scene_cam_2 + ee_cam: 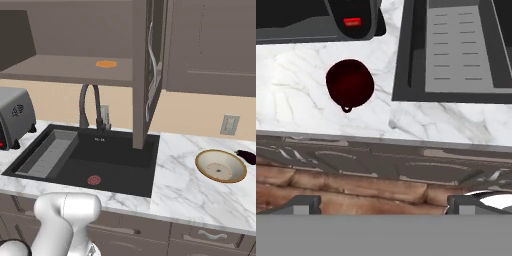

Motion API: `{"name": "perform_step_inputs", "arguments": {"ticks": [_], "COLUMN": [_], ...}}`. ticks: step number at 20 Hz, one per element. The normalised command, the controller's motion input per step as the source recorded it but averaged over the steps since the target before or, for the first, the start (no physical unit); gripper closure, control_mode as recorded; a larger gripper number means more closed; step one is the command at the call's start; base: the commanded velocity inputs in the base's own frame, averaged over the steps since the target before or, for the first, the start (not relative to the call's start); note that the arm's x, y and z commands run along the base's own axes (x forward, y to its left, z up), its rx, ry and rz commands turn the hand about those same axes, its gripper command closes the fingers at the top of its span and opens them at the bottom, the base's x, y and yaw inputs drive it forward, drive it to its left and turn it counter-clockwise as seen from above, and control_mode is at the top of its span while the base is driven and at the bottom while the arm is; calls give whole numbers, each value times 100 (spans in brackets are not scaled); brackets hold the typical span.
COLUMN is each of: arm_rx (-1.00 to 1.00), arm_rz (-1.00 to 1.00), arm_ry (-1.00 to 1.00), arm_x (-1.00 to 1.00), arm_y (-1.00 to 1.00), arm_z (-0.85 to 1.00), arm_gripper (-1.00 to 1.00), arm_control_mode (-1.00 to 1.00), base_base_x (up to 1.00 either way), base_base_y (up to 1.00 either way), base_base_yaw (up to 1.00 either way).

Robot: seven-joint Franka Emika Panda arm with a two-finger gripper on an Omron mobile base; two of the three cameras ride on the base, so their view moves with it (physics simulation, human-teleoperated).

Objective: Pick the mug and place it in the sink. Pick the bowl and place it in the open cabinet and then close the cabinet.

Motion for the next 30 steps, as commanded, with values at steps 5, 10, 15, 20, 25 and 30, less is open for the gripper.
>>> {"name": "perform_step_inputs", "arguments": {"ticks": [5,10,15,20,25,30], "arm_rx": [0,0,0,0,0,0], "arm_rz": [-1,-1,0,0,0,0], "arm_ry": [0,0,0,0,0,0], "arm_x": [28,15,4,23,24,19], "arm_y": [11,9,16,8,2,13], "arm_z": [-1,-7,-19,-7,-9,-22], "arm_gripper": [-100,-100,-100,-100,-100,-100], "arm_control_mode": [-100,-100,-100,-100,-100,-100], "base_base_x": [0,0,0,0,0,0], "base_base_y": [0,0,0,0,0,0], "base_base_yaw": [0,0,0,0,0,0]}}
